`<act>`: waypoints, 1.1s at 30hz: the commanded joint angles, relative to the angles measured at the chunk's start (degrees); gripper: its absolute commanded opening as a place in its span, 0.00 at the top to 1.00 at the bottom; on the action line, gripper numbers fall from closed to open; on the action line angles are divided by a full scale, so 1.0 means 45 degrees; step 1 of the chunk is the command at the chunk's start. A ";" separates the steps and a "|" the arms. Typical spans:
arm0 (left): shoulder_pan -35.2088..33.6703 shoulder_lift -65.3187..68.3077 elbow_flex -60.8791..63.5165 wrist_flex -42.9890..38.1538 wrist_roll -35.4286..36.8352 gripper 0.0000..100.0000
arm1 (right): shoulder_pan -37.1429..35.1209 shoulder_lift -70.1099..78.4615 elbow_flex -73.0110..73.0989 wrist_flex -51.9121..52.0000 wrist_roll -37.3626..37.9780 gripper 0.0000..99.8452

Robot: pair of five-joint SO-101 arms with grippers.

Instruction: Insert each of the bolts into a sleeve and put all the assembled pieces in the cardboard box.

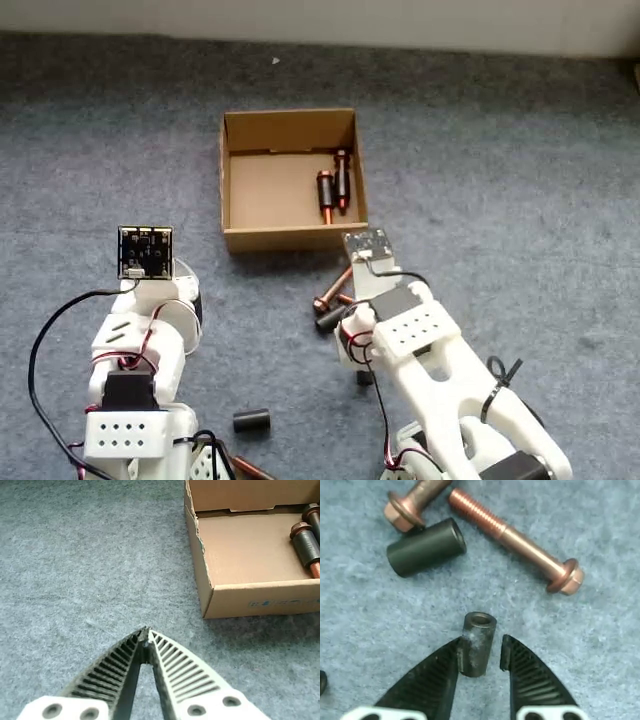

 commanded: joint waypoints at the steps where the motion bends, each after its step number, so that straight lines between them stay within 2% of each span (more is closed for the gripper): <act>1: -0.0088 -0.0068 -0.0342 -0.0293 -0.0117 0.98 | -0.0147 -0.0264 0.0322 -0.0537 0.0176 0.88; 9: -0.0088 -0.0068 -0.0342 -0.0293 -0.0117 0.98 | -0.0147 0.0029 0.0459 -0.0537 0.0176 0.88; 17: -0.0088 -0.0068 -0.0342 -0.0293 -0.0117 0.98 | -0.0107 0.2940 0.0283 -0.0518 0.0176 0.89; 19: -0.0107 -0.0068 -0.0322 -0.0293 -0.0117 0.98 | -0.0088 0.2960 -0.0147 -0.0518 0.0215 0.93; 21: -0.0107 -0.0068 -0.0322 -0.0293 -0.0117 0.98 | -0.0088 0.2549 -0.0557 -0.0420 0.0332 1.00; 26: -0.0088 -0.0068 -0.0303 -0.0293 -0.0117 0.98 | 0.0205 -0.0010 -0.0830 0.0322 0.0840 1.00; 33: -0.0049 -0.0068 -0.0361 -0.0234 -0.0449 0.98 | 0.2295 -0.4757 -0.0733 0.0576 0.0801 1.00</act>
